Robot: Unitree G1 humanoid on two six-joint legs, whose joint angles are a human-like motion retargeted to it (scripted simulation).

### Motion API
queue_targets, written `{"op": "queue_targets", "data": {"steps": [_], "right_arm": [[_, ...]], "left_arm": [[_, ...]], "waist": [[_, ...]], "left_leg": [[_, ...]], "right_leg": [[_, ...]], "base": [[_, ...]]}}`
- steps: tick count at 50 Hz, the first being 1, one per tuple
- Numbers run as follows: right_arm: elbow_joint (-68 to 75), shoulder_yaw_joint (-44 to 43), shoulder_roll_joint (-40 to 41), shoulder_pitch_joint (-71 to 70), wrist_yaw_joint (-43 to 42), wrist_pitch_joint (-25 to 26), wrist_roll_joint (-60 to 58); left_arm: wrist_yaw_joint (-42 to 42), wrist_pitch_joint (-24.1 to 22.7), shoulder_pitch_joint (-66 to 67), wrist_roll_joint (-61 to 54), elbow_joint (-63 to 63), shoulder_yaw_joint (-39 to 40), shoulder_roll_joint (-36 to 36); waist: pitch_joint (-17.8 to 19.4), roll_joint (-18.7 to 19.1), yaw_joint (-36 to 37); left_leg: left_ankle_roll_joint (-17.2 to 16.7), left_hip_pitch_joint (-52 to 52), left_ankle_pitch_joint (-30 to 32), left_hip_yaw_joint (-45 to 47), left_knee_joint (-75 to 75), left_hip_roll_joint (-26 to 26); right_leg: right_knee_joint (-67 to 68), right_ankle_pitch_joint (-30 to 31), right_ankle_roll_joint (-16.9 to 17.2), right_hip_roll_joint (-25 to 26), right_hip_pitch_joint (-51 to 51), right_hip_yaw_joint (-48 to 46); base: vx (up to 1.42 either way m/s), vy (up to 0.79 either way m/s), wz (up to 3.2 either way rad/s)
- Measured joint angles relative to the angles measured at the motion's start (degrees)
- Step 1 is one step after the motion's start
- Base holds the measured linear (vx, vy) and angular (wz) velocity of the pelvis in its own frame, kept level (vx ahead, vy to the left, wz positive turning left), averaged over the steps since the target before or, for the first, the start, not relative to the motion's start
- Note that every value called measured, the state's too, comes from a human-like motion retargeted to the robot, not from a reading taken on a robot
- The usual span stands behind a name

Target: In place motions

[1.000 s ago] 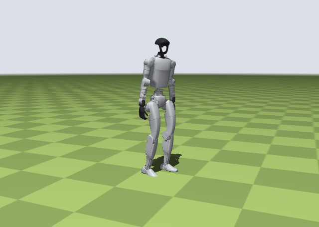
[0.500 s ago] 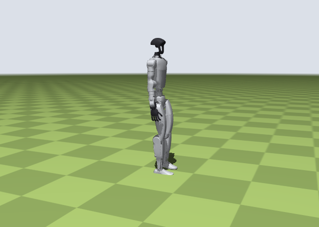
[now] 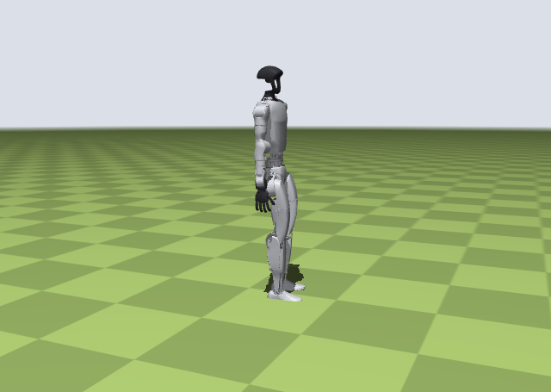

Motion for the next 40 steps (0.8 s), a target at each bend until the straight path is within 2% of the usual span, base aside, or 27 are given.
{"op": "queue_targets", "data": {"steps": [3,10,15,17,22,40], "right_arm": [[0.6,-0.3,0.7,0.6,0.6,-0.4,2.4],[0.3,-0.2,2.4,2.0,1.2,-0.4,2.9],[-0.3,1.7,2.8,1.3,1.6,-0.4,2.5],[-0.4,2.3,2.6,0.8,1.7,-0.3,2.1],[-0.9,1.8,2.6,0.8,1.7,-0.4,2.0],[-1.0,1.0,2.4,0.3,2.4,0.8,2.1]], "left_arm": [[0.0,0.0,-0.3,-0.2,-0.5,0.0,0.7],[-0.5,0.9,-0.5,-1.9,0.5,0.5,1.2],[-0.3,1.7,-0.5,-0.3,1.4,0.3,1.6],[-0.2,2.1,-0.5,1.0,1.8,0.2,1.7],[-1.0,2.7,-0.3,2.3,2.3,-0.5,1.4],[-1.5,2.8,-0.2,1.9,3.0,-0.1,1.0]], "waist": [[0.5,-0.5,1.0],[-1.1,-1.2,3.4],[-0.6,-1.2,0.1],[-0.9,-1.2,3.1],[-1.5,-1.6,4.0],[-4.1,-2.5,4.5]], "left_leg": [[-0.1,0.8,0.4,-0.1,-0.9,-0.7],[0.0,-1.1,0.1,-0.8,-0.3,-1.6],[0.4,-1.7,0.6,-4.4,0.0,-2.6],[0.3,-1.8,0.3,-1.9,-0.2,-2.1],[0.6,-2.2,0.5,-3.4,-0.2,-2.8],[0.7,-1.2,1.8,-8.5,-2.6,-4.7]], "right_leg": [[0.0,0.3,0.0,-0.5,0.2,-0.5],[0.2,0.9,0.2,-1.8,-1.3,-1.7],[0.2,1.3,-0.2,-2.5,-1.2,-5.4],[0.5,1.1,0.3,-2.6,-1.4,-2.9],[0.1,1.2,0.3,-3.3,-1.0,-4.3],[-0.7,0.8,0.1,-5.1,1.7,-8.6]], "base": [[0.15,0.13,0.09],[0.12,0.16,0.16],[0.07,0.13,0.50],[0.07,0.14,-0.59],[0.06,0.07,0.20],[0.05,0.03,0.25]]}}
